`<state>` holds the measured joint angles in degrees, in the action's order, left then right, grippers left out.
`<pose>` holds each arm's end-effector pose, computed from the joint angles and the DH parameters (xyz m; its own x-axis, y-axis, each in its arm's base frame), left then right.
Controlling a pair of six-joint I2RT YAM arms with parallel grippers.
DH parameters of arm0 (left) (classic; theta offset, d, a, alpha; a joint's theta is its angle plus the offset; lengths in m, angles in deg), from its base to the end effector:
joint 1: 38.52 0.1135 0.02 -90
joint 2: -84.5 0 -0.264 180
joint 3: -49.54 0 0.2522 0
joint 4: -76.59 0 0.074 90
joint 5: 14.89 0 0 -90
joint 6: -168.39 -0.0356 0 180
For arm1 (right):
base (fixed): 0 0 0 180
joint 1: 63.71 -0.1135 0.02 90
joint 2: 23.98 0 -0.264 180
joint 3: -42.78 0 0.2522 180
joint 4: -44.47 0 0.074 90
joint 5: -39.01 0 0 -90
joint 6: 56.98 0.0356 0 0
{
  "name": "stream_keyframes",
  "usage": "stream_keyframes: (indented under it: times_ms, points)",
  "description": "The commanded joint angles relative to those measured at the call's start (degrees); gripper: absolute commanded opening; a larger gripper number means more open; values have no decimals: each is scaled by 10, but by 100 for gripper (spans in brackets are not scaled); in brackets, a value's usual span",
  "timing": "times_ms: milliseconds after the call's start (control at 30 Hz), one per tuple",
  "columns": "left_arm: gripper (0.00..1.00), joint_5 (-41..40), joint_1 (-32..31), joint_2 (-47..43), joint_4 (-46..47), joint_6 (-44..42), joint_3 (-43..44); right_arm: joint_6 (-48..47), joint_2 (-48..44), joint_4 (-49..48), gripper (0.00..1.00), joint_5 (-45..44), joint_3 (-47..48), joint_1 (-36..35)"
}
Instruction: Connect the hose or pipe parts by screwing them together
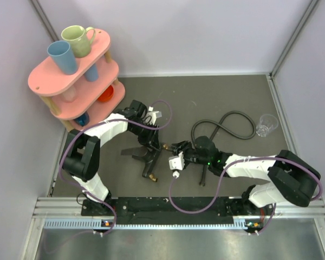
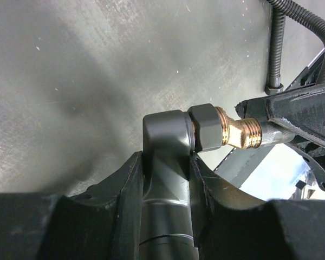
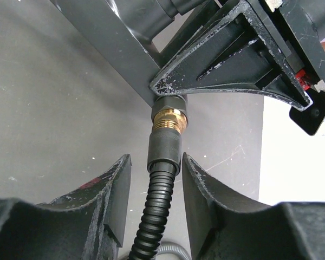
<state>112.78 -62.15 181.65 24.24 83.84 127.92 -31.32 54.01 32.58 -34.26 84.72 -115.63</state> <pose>0.2888 -0.1501 0.1976 -0.9103 0.3162 -0.2672 0.4139 0.6790 -0.6064 0.1570 0.2170 0.1791 0.7162 -0.4856 -0.5013 -0.6241 -0.1242 -0.7714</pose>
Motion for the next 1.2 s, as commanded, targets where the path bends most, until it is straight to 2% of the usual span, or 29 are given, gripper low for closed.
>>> stream_keyframes:
  times_ms: [0,100,233,300,367,400,467,600,733,1067,1167]
  points:
    - [0,49,1,3,-17,3,17,-4,7,-52,40,5,20,-6]
    - [0,48,2,3,-18,3,16,2,8,-70,34,8,15,-7]
    - [0,45,2,4,-15,6,15,15,8,-75,33,24,14,-7]
    - [0,47,2,5,-13,9,15,21,12,-81,22,32,14,-7]
    - [0,53,2,3,-6,12,10,26,16,-84,4,34,13,-7]
    - [0,59,2,-1,-1,18,9,35,16,-86,1,35,12,-7]
    - [0,63,2,-11,15,25,2,53,17,-105,0,47,9,-7]
    - [0,80,-4,-33,68,55,-21,170,34,-144,0,49,23,-7]
    - [0,37,-20,-51,90,73,-41,269,51,-224,0,8,20,-7]
    - [0,-9,-47,-123,241,145,-117,451,79,-222,0,15,52,4]
    - [0,-21,-59,-140,283,152,-136,516,86,-270,0,37,38,17]
